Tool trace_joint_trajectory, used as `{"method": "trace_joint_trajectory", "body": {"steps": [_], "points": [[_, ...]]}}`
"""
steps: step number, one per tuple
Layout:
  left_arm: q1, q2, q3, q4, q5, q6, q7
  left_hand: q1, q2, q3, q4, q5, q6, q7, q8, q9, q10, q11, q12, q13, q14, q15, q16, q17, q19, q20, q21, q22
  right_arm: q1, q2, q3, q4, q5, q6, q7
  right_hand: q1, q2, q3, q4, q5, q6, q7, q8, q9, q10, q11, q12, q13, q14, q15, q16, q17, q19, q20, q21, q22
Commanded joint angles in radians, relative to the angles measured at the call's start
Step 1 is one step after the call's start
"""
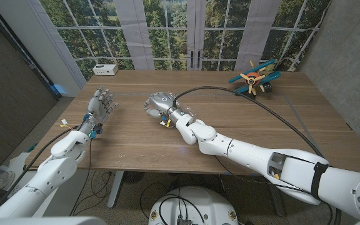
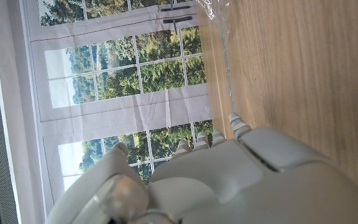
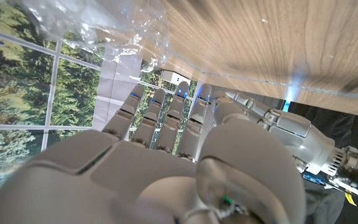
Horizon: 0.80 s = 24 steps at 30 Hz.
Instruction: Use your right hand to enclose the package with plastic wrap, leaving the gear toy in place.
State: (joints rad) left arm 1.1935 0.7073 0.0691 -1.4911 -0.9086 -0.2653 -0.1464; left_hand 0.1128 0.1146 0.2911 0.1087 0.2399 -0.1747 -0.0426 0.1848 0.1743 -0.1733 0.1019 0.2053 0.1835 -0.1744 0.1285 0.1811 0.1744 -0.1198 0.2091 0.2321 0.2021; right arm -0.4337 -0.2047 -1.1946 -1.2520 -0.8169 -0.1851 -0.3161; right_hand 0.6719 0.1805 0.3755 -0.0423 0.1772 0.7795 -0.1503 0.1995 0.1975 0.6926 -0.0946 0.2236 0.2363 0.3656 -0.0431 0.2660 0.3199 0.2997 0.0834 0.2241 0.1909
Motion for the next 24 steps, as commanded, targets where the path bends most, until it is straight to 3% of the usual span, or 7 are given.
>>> {"method": "trace_joint_trajectory", "body": {"steps": [1, 6, 12, 18, 20, 24], "points": [[-0.021, -0.006, 0.012, 0.019, 0.002, 0.007, -0.004, 0.016, 0.003, 0.005, 0.001, -0.007, -0.07, -0.008, 0.0, 0.004, -0.084, 0.004, -0.002, 0.005, -0.046, -0.002, 0.003, 0.003, 0.003, 0.001, 0.003, 0.004, 0.072, 0.053, -0.043, 0.093, 0.016, -0.071, 0.141, -0.074, -0.001, -0.018, 0.058, -0.001, -0.023, 0.012, -0.006, 0.002, -0.014, 0.021, -0.011, -0.004, -0.028, -0.091, -0.013, -0.003, -0.02, 0.001, -0.009, 0.001], [-0.028, -0.007, 0.016, 0.024, 0.002, 0.012, -0.004, 0.016, 0.003, 0.006, 0.001, -0.007, -0.07, -0.009, 0.0, 0.004, -0.085, 0.005, -0.002, 0.005, -0.046, -0.002, 0.003, 0.003, 0.003, 0.001, 0.003, 0.004, 0.102, 0.08, -0.06, 0.147, 0.032, -0.109, 0.187, -0.159, -0.01, -0.044, 0.116, 0.002, -0.049, 0.032, -0.01, 0.001, -0.041, 0.039, -0.022, -0.007, -0.07, -0.073, -0.031, -0.01, -0.043, 0.008, -0.013, 0.001], [-0.038, -0.009, 0.023, 0.03, 0.003, 0.018, -0.004, 0.016, 0.003, 0.006, 0.001, -0.008, -0.071, -0.009, 0.0, 0.004, -0.085, 0.004, -0.002, 0.005, -0.046, -0.002, 0.003, 0.003, 0.003, 0.0, 0.003, 0.004, 0.133, 0.11, -0.083, 0.203, 0.048, -0.14, 0.207, -0.199, -0.018, -0.051, 0.136, 0.009, -0.093, 0.039, -0.017, -0.001, -0.123, 0.054, -0.043, -0.009, -0.133, -0.055, -0.059, -0.026, -0.068, 0.012, -0.017, 0.001], [-0.046, -0.008, 0.028, 0.035, 0.006, 0.023, 0.0, 0.016, 0.003, 0.006, 0.001, -0.008, -0.071, -0.009, 0.0, 0.004, -0.085, 0.004, -0.002, 0.005, -0.045, -0.002, 0.004, 0.003, 0.003, 0.001, 0.003, 0.004, 0.135, 0.126, -0.089, 0.226, 0.059, -0.19, 0.164, -0.211, -0.02, -0.052, 0.127, 0.013, -0.168, 0.041, -0.024, -0.001, -0.227, 0.069, -0.049, -0.011, -0.206, -0.031, -0.073, -0.039, -0.104, 0.01, -0.022, 0.002], [-0.052, -0.007, 0.031, 0.038, 0.006, 0.026, -0.003, 0.016, 0.003, 0.006, 0.001, -0.008, -0.071, -0.009, 0.0, 0.004, -0.085, 0.004, -0.002, 0.005, -0.045, -0.003, 0.004, 0.003, 0.003, 0.001, 0.003, 0.004, 0.133, 0.132, -0.09, 0.232, 0.058, -0.215, 0.138, -0.206, -0.025, -0.051, 0.114, 0.015, -0.201, 0.042, -0.026, -0.001, -0.253, 0.07, -0.047, -0.012, -0.215, -0.026, -0.072, -0.046, -0.109, 0.006, -0.021, 0.002], [-0.065, -0.008, 0.038, 0.045, 0.009, 0.032, -0.005, 0.016, 0.003, 0.006, 0.001, -0.008, -0.071, -0.009, 0.0, 0.004, -0.085, 0.003, -0.002, 0.005, -0.045, -0.003, 0.004, 0.003, 0.003, 0.001, 0.003, 0.004, 0.13, 0.159, -0.104, 0.265, 0.044, -0.277, 0.076, -0.166, -0.037, -0.037, 0.07, 0.019, -0.238, 0.05, -0.023, -0.001, -0.274, 0.065, -0.04, -0.013, -0.217, -0.024, -0.07, -0.062, -0.111, 0.009, -0.017, 0.001]]}}
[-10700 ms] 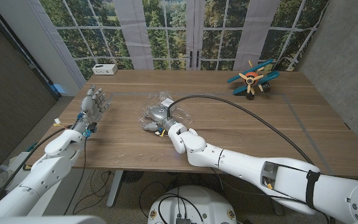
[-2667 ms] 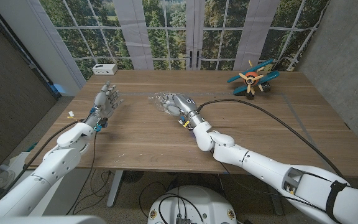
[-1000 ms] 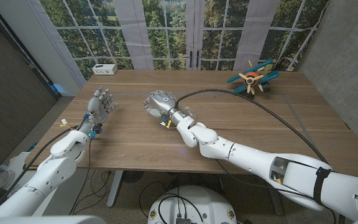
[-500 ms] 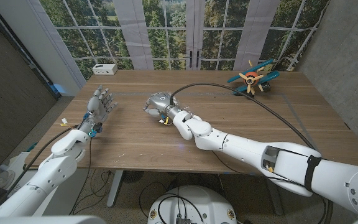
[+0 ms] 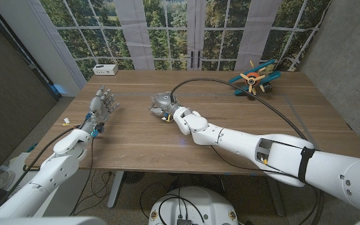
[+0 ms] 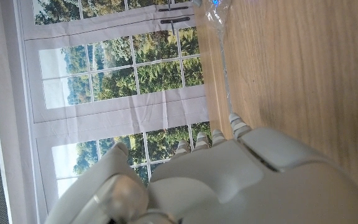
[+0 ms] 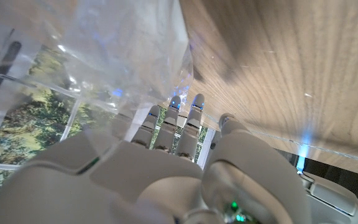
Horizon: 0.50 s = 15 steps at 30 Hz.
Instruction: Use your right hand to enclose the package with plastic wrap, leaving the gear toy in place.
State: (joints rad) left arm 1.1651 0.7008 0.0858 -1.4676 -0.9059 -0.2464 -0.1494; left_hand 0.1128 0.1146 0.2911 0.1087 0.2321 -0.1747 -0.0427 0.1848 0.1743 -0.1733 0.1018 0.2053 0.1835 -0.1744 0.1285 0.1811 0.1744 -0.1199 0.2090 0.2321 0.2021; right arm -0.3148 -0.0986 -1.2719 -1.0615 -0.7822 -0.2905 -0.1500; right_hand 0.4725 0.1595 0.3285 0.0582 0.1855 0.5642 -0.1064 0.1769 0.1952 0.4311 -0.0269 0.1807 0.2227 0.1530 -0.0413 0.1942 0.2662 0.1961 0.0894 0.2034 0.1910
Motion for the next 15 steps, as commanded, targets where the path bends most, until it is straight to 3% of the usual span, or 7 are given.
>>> {"method": "trace_joint_trajectory", "body": {"steps": [1, 7, 15], "points": [[-0.039, -0.001, 0.023, 0.023, 0.007, 0.014, -0.004, 0.016, 0.003, 0.007, 0.0, -0.001, -0.072, -0.009, 0.0, 0.004, -0.086, 0.004, -0.002, 0.005, -0.045, -0.002, 0.004, 0.003, 0.003, 0.001, 0.003, 0.004, 0.008, 0.059, -0.026, 0.083, 0.011, -0.18, -0.114, 0.055, -0.021, 0.018, -0.053, 0.012, -0.029, 0.007, 0.004, 0.001, -0.014, -0.006, 0.007, 0.0, 0.004, -0.029, 0.005, -0.015, -0.005, 0.004, 0.006, 0.001], [-0.049, 0.0, 0.029, 0.026, 0.008, 0.023, -0.002, 0.017, 0.003, 0.007, 0.0, -0.001, -0.071, -0.009, 0.0, 0.004, -0.086, 0.005, -0.002, 0.005, -0.044, 0.0, 0.004, 0.003, 0.002, 0.001, 0.002, 0.004, 0.005, 0.074, -0.027, 0.1, 0.033, -0.214, -0.172, 0.107, -0.032, 0.032, -0.11, 0.011, -0.076, -0.001, 0.001, 0.001, -0.023, -0.015, 0.014, -0.001, 0.04, -0.034, 0.02, -0.029, 0.016, 0.009, 0.016, 0.0], [-0.056, -0.004, 0.032, 0.034, 0.008, 0.02, -0.003, 0.017, 0.003, 0.007, 0.0, -0.002, -0.072, -0.009, 0.0, 0.004, -0.086, 0.003, -0.002, 0.005, -0.042, 0.005, 0.004, 0.003, 0.001, 0.001, 0.002, 0.004, 0.041, 0.106, -0.062, 0.151, 0.064, -0.2, -0.136, 0.126, -0.035, 0.035, -0.133, 0.01, -0.116, -0.012, -0.003, 0.001, -0.045, -0.015, 0.011, -0.001, 0.043, -0.03, 0.022, -0.033, 0.022, 0.015, 0.018, 0.0]]}}
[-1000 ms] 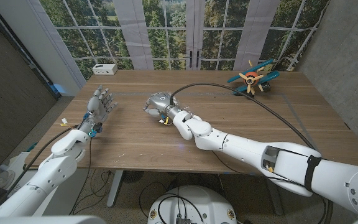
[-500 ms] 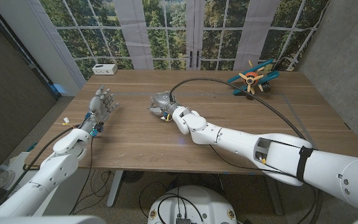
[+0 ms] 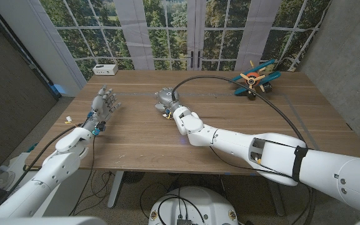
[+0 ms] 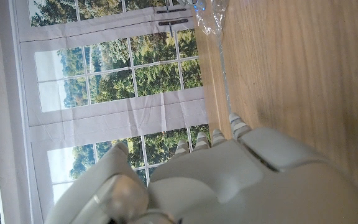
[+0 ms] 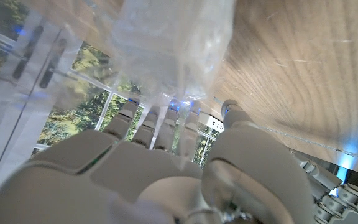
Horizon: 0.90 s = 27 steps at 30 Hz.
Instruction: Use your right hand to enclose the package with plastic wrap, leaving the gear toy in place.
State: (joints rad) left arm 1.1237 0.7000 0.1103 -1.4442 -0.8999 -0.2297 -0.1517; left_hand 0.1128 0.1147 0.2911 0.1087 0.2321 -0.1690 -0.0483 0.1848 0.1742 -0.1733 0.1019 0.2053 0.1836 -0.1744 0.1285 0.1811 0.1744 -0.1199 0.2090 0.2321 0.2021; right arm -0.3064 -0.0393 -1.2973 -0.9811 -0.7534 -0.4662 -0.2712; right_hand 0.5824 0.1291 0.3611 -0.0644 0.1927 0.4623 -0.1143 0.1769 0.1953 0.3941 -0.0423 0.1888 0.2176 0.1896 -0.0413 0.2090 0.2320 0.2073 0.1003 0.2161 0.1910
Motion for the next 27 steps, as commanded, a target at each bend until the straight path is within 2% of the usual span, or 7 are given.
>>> {"method": "trace_joint_trajectory", "body": {"steps": [1, 5, 9, 12, 16, 23, 27], "points": [[-0.012, -0.005, 0.006, 0.01, 0.001, 0.0, 0.003, 0.017, 0.003, 0.008, 0.0, -0.002, -0.077, -0.003, 0.0, 0.004, -0.086, 0.003, -0.002, 0.005, -0.041, 0.007, 0.005, 0.003, 0.0, 0.001, 0.002, 0.004, 0.049, 0.069, -0.047, 0.106, 0.042, -0.016, 0.014, 0.017, -0.005, 0.002, -0.011, 0.002, -0.015, -0.005, -0.003, 0.001, -0.008, 0.0, 0.003, 0.004, 0.007, -0.03, 0.008, 0.001, 0.011, 0.004, 0.006, 0.0], [-0.004, -0.004, 0.002, 0.006, 0.0, -0.003, 0.006, 0.017, 0.002, 0.008, 0.0, -0.002, -0.077, -0.003, 0.0, 0.004, -0.085, 0.003, -0.002, 0.005, -0.036, 0.011, 0.007, 0.003, -0.001, 0.001, 0.001, 0.004, 0.079, 0.129, -0.063, 0.2, 0.068, -0.009, 0.044, 0.021, -0.005, -0.001, -0.021, 0.0, -0.04, -0.011, -0.001, 0.001, -0.04, 0.002, -0.003, 0.004, -0.016, -0.027, 0.003, 0.002, -0.004, 0.009, 0.0, 0.0], [0.003, -0.004, -0.001, 0.003, -0.003, -0.006, 0.009, 0.017, 0.002, 0.008, 0.0, -0.002, -0.078, -0.004, 0.0, 0.004, -0.086, 0.002, -0.002, 0.005, -0.035, 0.011, 0.007, 0.003, 0.0, 0.001, 0.002, 0.004, 0.119, 0.219, -0.078, 0.34, 0.108, -0.001, 0.087, -0.012, -0.012, -0.03, -0.018, -0.004, -0.149, 0.002, -0.005, 0.0, -0.162, 0.012, -0.012, 0.006, -0.082, -0.006, -0.004, 0.011, -0.058, 0.024, -0.013, 0.001], [0.009, -0.004, -0.004, 0.0, -0.002, -0.008, 0.013, 0.017, 0.002, 0.008, 0.0, -0.002, -0.078, -0.003, 0.0, 0.004, -0.086, 0.002, -0.002, 0.005, -0.034, 0.011, 0.007, 0.003, 0.0, 0.002, 0.002, 0.004, 0.139, 0.281, -0.088, 0.443, 0.137, 0.005, 0.079, -0.044, -0.013, -0.05, -0.007, -0.005, -0.206, 0.004, -0.003, 0.0, -0.232, 0.018, -0.009, 0.007, -0.132, 0.015, -0.009, 0.019, -0.093, 0.036, -0.017, 0.003], [0.016, -0.003, -0.007, -0.002, -0.004, -0.009, 0.015, 0.017, 0.002, 0.008, 0.0, -0.003, -0.078, -0.004, 0.0, 0.004, -0.085, 0.003, -0.002, 0.005, -0.032, 0.01, 0.008, 0.003, 0.001, 0.002, 0.002, 0.004, 0.155, 0.355, -0.095, 0.577, 0.183, 0.015, 0.021, -0.059, -0.015, -0.06, -0.002, -0.005, -0.229, 0.006, -0.001, 0.0, -0.263, 0.021, -0.009, 0.008, -0.154, 0.019, -0.01, 0.022, -0.111, 0.04, -0.019, 0.004], [0.014, -0.003, -0.005, 0.0, -0.003, -0.01, 0.009, 0.017, 0.002, 0.008, 0.0, -0.003, -0.078, -0.005, 0.0, 0.004, -0.086, 0.003, -0.002, 0.005, -0.03, 0.011, 0.008, 0.004, 0.0, 0.002, 0.002, 0.004, 0.156, 0.373, -0.117, 0.603, 0.241, -0.027, -0.046, -0.066, -0.016, -0.068, -0.007, -0.002, -0.188, 0.057, 0.023, 0.001, -0.238, 0.035, 0.017, 0.008, -0.136, 0.019, 0.005, 0.023, -0.098, 0.034, -0.005, 0.006], [0.007, -0.003, 0.001, 0.004, -0.003, -0.007, 0.0, 0.017, 0.002, 0.009, 0.0, -0.004, -0.079, -0.004, 0.0, 0.004, -0.087, 0.003, -0.002, 0.005, -0.03, 0.011, 0.007, 0.004, 0.0, 0.002, 0.002, 0.004, 0.157, 0.378, -0.12, 0.609, 0.278, -0.043, -0.08, -0.059, -0.011, -0.067, -0.015, 0.0, -0.16, 0.06, 0.032, 0.001, -0.217, 0.039, 0.028, 0.008, -0.114, 0.013, 0.015, 0.022, -0.081, 0.027, 0.004, 0.006]]}}
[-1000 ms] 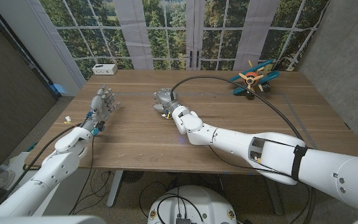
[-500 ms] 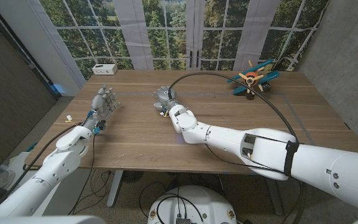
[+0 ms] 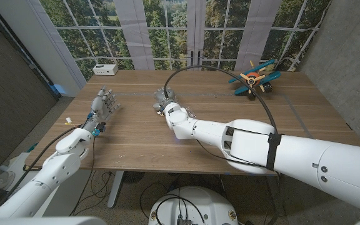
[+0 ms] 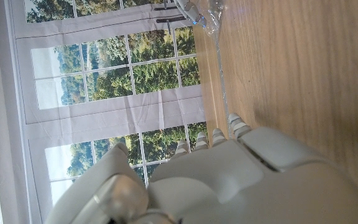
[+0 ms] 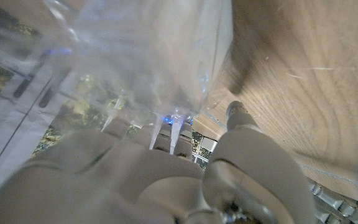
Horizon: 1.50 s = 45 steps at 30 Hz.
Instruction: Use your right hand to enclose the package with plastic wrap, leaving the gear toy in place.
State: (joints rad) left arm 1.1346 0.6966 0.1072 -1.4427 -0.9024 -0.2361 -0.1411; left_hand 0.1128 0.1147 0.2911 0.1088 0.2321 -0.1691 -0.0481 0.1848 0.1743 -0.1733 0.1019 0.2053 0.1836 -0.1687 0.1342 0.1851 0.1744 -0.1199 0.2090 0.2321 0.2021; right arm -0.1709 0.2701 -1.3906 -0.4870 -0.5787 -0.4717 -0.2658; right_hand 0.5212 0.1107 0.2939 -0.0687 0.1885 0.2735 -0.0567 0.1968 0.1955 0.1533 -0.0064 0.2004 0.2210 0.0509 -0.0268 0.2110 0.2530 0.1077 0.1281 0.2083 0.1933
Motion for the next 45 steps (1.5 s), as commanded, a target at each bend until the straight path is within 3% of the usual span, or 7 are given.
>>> {"method": "trace_joint_trajectory", "body": {"steps": [1, 7, 14, 25, 30, 37, 45], "points": [[-0.004, -0.001, 0.005, 0.002, 0.0, -0.001, -0.009, 0.017, 0.002, 0.009, 0.0, -0.004, -0.078, -0.005, 0.0, 0.004, -0.087, 0.003, -0.002, 0.005, -0.036, 0.004, 0.003, 0.004, 0.0, 0.002, 0.002, 0.004, 0.023, 0.069, -0.028, 0.115, 0.111, -0.042, -0.092, 0.003, 0.009, 0.0, -0.012, 0.005, 0.04, 0.007, 0.015, 0.0, 0.036, 0.001, 0.021, 0.004, 0.032, -0.002, 0.016, 0.001, 0.024, -0.002, 0.014, 0.003], [0.001, -0.002, 0.004, -0.002, 0.001, -0.004, -0.005, 0.017, 0.001, 0.009, 0.0, -0.004, -0.079, -0.004, 0.0, 0.004, -0.088, 0.003, -0.002, 0.005, -0.036, 0.006, 0.003, 0.004, 0.0, 0.003, 0.002, 0.004, 0.035, 0.065, -0.054, 0.119, 0.141, -0.031, -0.085, 0.008, 0.022, 0.002, -0.018, 0.005, 0.091, -0.003, 0.029, 0.0, 0.071, 0.003, 0.035, 0.003, 0.057, -0.003, 0.028, 0.001, 0.048, -0.005, 0.025, 0.003], [0.005, -0.001, 0.003, -0.008, 0.0, -0.002, -0.001, 0.017, 0.001, 0.009, -0.001, -0.004, -0.079, -0.004, 0.001, 0.004, -0.088, 0.002, -0.002, 0.005, -0.035, 0.006, 0.003, 0.004, 0.0, 0.003, 0.002, 0.004, 0.061, 0.053, -0.088, 0.125, 0.184, 0.095, -0.014, 0.055, 0.037, 0.017, -0.055, 0.008, 0.274, -0.028, 0.074, 0.0, 0.168, -0.019, 0.064, -0.001, 0.112, -0.021, 0.047, -0.008, 0.095, -0.016, 0.04, 0.001], [0.023, 0.002, -0.004, -0.024, -0.001, -0.005, 0.011, 0.018, 0.001, 0.01, -0.001, -0.005, -0.079, -0.004, 0.001, 0.004, -0.088, 0.002, -0.002, 0.005, -0.032, 0.013, 0.003, 0.004, 0.0, 0.003, 0.001, 0.004, 0.093, 0.017, -0.126, 0.051, 0.231, 0.132, 0.079, 0.042, 0.037, 0.008, -0.046, 0.004, 0.268, -0.019, 0.061, -0.001, 0.163, -0.013, 0.057, -0.003, 0.106, -0.014, 0.047, -0.005, 0.093, -0.016, 0.038, 0.001], [0.024, 0.001, -0.006, -0.023, -0.002, -0.007, 0.009, 0.018, 0.001, 0.01, -0.001, -0.005, -0.079, -0.004, 0.001, 0.004, -0.087, 0.002, -0.002, 0.005, -0.032, 0.014, 0.003, 0.004, 0.0, 0.003, 0.001, 0.004, 0.069, 0.019, -0.147, 0.051, 0.2, 0.095, -0.031, 0.226, 0.032, 0.074, -0.115, 0.02, 0.485, -0.02, 0.116, 0.002, 0.286, -0.04, 0.081, -0.008, 0.198, -0.063, 0.066, -0.029, 0.158, -0.033, 0.056, -0.002], [0.011, -0.001, 0.001, -0.012, 0.0, -0.005, -0.002, 0.018, 0.001, 0.01, -0.001, -0.006, -0.079, -0.005, 0.001, 0.004, -0.088, 0.003, -0.002, 0.005, -0.03, 0.015, 0.003, 0.004, -0.001, 0.003, 0.001, 0.004, 0.043, 0.013, -0.148, 0.049, 0.181, 0.078, -0.128, 0.423, -0.009, 0.097, -0.116, 0.028, 0.726, -0.005, 0.21, 0.013, 0.452, -0.079, 0.11, -0.005, 0.317, -0.111, 0.109, -0.029, 0.221, -0.06, 0.072, -0.002], [0.01, 0.002, 0.002, -0.016, 0.0, -0.001, -0.002, 0.018, 0.0, 0.011, -0.002, -0.007, -0.08, -0.004, 0.001, 0.004, -0.087, 0.003, -0.001, 0.005, -0.029, 0.016, 0.003, 0.004, -0.001, 0.003, 0.001, 0.004, 0.013, 0.024, -0.098, 0.109, 0.217, 0.149, -0.295, 0.489, -0.015, 0.087, -0.1, 0.033, 0.758, 0.025, 0.248, 0.034, 0.543, -0.1, 0.139, 0.01, 0.381, -0.148, 0.144, -0.013, 0.244, -0.08, 0.078, -0.002]]}}
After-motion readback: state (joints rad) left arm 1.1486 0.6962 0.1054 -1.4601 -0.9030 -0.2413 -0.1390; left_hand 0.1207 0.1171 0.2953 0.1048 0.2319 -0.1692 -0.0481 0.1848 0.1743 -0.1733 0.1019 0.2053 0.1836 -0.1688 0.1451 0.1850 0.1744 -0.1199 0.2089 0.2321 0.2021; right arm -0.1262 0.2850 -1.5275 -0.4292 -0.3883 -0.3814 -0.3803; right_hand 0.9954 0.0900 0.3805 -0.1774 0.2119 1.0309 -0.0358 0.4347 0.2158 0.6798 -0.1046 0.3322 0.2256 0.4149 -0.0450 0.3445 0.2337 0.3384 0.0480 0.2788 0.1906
